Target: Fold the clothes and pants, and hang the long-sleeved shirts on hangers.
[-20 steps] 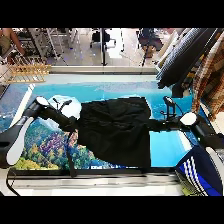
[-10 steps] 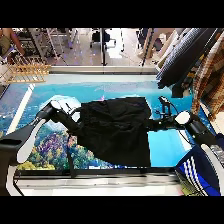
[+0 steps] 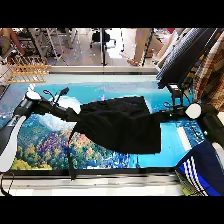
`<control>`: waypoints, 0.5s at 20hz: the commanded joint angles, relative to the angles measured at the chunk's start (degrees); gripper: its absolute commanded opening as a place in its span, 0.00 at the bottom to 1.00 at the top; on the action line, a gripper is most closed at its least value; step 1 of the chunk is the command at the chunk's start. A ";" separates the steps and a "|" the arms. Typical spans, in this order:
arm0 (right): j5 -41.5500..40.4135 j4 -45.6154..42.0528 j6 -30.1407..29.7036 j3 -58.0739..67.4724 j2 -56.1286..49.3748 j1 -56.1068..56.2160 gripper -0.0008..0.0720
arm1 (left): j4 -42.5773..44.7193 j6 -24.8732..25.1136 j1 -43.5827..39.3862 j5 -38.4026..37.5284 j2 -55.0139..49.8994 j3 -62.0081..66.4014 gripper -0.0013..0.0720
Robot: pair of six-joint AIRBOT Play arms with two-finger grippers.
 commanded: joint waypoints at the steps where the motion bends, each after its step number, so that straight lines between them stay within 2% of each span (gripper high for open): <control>1: -13.53 -1.07 2.25 1.49 -9.33 -0.04 0.03 | -0.02 -2.14 1.07 6.86 -6.03 0.02 0.03; 3: -19.08 0.13 4.98 3.32 -15.43 -0.04 0.04 | -0.02 -5.86 0.98 12.17 -10.84 0.02 0.03; 4: -20.24 1.07 5.11 4.42 -17.25 -0.07 0.09 | -0.07 -7.80 1.01 14.53 -12.41 0.02 0.03; 5: -19.71 0.31 5.07 5.49 -18.16 -0.07 0.42 | -0.04 -9.46 1.38 15.37 -13.46 0.02 0.07; 6: -18.40 -0.17 5.11 5.86 -18.10 -0.57 0.72 | 0.04 -10.03 1.88 14.58 -13.73 0.02 0.34; 7: -14.93 0.66 5.11 5.86 -17.75 -1.90 0.74 | 0.00 -10.01 2.60 12.15 -13.53 0.02 0.57; 9: -4.81 2.25 5.03 5.18 -17.40 -6.32 0.74 | 0.72 -9.81 4.81 5.22 -12.33 0.02 0.59; 10: 0.28 2.97 4.98 4.09 -17.09 -8.76 0.71 | 2.67 -9.88 6.12 2.19 -11.23 0.02 0.59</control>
